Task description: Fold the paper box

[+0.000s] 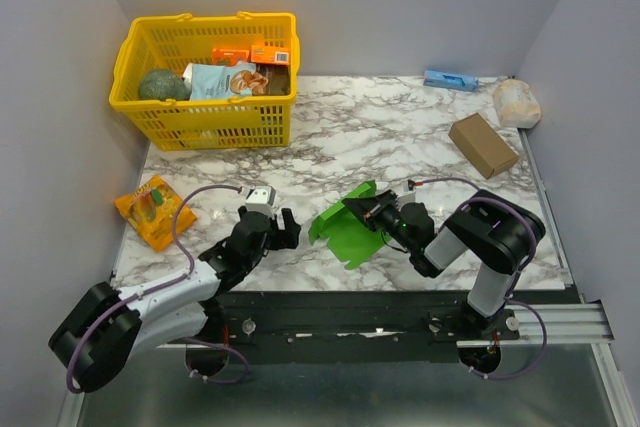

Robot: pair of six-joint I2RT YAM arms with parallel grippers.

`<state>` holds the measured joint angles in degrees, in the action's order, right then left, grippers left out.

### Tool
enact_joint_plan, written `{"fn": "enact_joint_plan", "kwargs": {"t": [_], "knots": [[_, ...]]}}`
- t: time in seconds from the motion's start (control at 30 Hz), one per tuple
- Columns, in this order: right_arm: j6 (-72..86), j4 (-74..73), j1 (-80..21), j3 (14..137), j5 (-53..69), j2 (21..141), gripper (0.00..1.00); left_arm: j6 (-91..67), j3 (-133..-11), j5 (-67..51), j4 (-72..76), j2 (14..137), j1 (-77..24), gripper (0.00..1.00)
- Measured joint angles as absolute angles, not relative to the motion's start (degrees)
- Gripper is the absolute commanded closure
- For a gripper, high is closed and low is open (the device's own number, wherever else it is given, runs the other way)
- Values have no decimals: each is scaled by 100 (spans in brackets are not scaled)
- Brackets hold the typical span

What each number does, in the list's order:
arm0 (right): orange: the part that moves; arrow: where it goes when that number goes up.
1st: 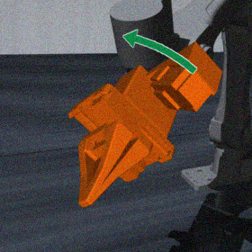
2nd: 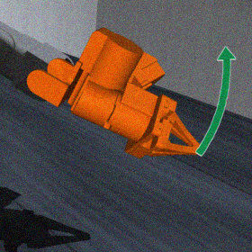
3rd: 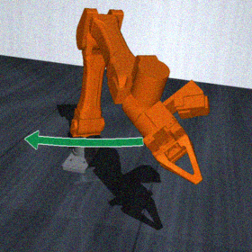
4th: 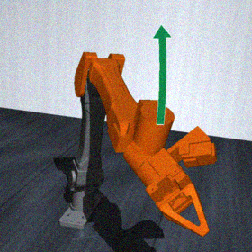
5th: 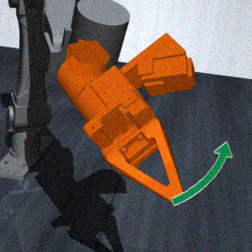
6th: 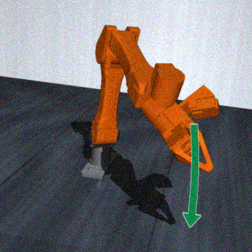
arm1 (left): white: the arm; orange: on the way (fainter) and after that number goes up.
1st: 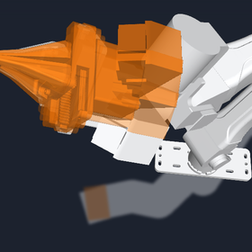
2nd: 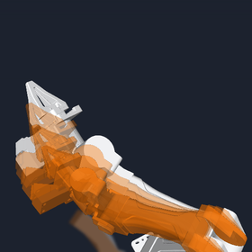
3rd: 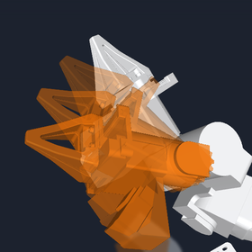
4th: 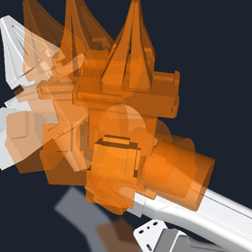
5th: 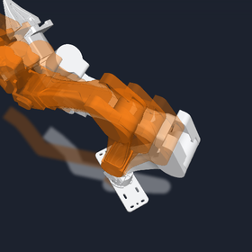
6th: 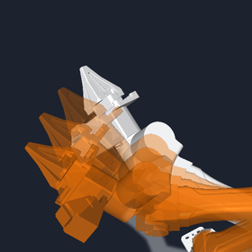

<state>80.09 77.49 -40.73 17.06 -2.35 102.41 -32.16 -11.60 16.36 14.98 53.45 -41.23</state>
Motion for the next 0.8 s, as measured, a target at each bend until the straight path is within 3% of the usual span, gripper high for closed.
{"fn": "enact_joint_plan", "kwargs": {"t": [0.4,0.8], "knots": [[8014,7791,-4056,1671,-237,10243,99,-2930,-1431,838,1929,6320,-4410,14],[8053,7791,-4051,1651,-239,10243,99,-2698,-1651,825,2418,6932,-4875,18]]}}
